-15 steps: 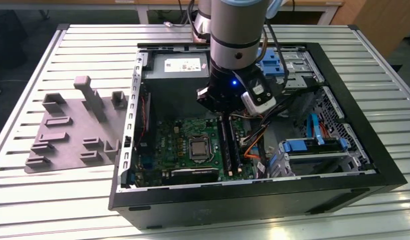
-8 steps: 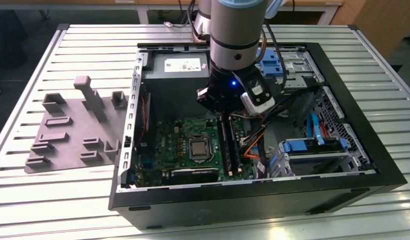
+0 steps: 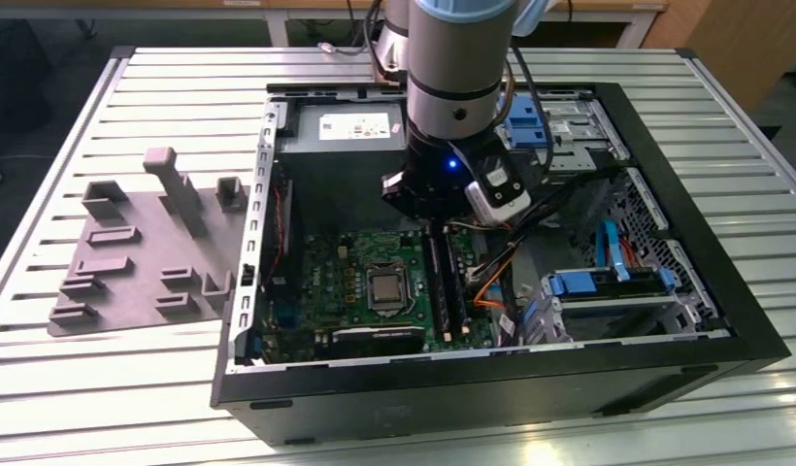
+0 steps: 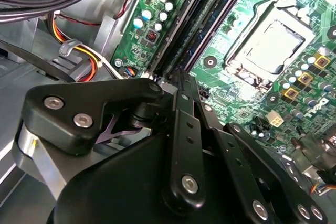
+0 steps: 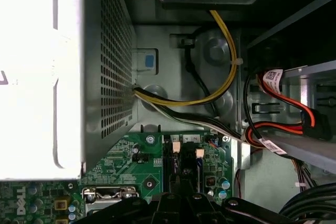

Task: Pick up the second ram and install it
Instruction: 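Press down the second ram until it locks into place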

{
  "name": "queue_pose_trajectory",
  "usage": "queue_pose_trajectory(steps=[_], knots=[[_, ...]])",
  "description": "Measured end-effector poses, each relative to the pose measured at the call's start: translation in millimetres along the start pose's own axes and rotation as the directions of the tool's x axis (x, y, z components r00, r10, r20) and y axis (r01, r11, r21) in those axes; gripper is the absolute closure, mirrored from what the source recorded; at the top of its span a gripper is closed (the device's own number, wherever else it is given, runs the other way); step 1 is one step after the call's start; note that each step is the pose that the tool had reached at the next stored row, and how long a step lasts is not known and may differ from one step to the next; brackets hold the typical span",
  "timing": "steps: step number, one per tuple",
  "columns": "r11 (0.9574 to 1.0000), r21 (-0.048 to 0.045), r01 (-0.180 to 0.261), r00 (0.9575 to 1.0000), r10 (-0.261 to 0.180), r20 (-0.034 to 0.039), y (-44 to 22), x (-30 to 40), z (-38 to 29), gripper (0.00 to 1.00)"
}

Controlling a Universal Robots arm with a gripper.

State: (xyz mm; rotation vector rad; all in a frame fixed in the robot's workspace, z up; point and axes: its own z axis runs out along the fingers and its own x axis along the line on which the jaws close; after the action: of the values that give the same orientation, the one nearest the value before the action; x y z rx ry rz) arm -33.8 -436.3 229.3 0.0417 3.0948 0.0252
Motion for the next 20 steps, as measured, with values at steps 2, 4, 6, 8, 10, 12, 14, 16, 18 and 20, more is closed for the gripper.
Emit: queue_pose_trajectory(steps=[2, 4, 6, 8, 10, 12, 14, 16, 18, 20], knots=[[1.0, 0.0001, 0.0, 1.0, 0.0, 0.0, 0.4, 0.1, 1.4, 0.89], [1.0, 0.0, 0.0, 1.0, 0.0, 0.0, 0.8, 0.2, 2.9, 0.89], [1.0, 0.0001, 0.0, 1.0, 0.0, 0.0, 1.1, 0.2, 4.0, 0.89], [1.0, 0.0003, 0.0, 1.0, 0.0, -0.0001, 1.1, 0.2, 4.1, 0.89], [1.0, 0.0003, 0.0, 1.0, 0.0, -0.0001, 1.1, 0.2, 4.1, 0.89], [1.0, -0.0002, 0.0, 1.0, 0.0, 0.0001, 1.1, 0.3, 4.6, 0.89], [1.0, -0.0001, 0.0, 1.0, 0.0, 0.0001, 1.1, 0.3, 5.7, 0.89], [1.0, 0.0, 0.0, 1.0, 0.0, 0.0, 1.1, 0.4, 6.7, 0.89], [1.0, 0.0001, 0.0, 1.0, 0.0, 0.0, 1.0, 0.4, 7.9, 0.89], [1.0, 0.0004, 0.0, 1.0, 0.0, -0.0001, 1.0, 0.5, 8.5, 0.89]])
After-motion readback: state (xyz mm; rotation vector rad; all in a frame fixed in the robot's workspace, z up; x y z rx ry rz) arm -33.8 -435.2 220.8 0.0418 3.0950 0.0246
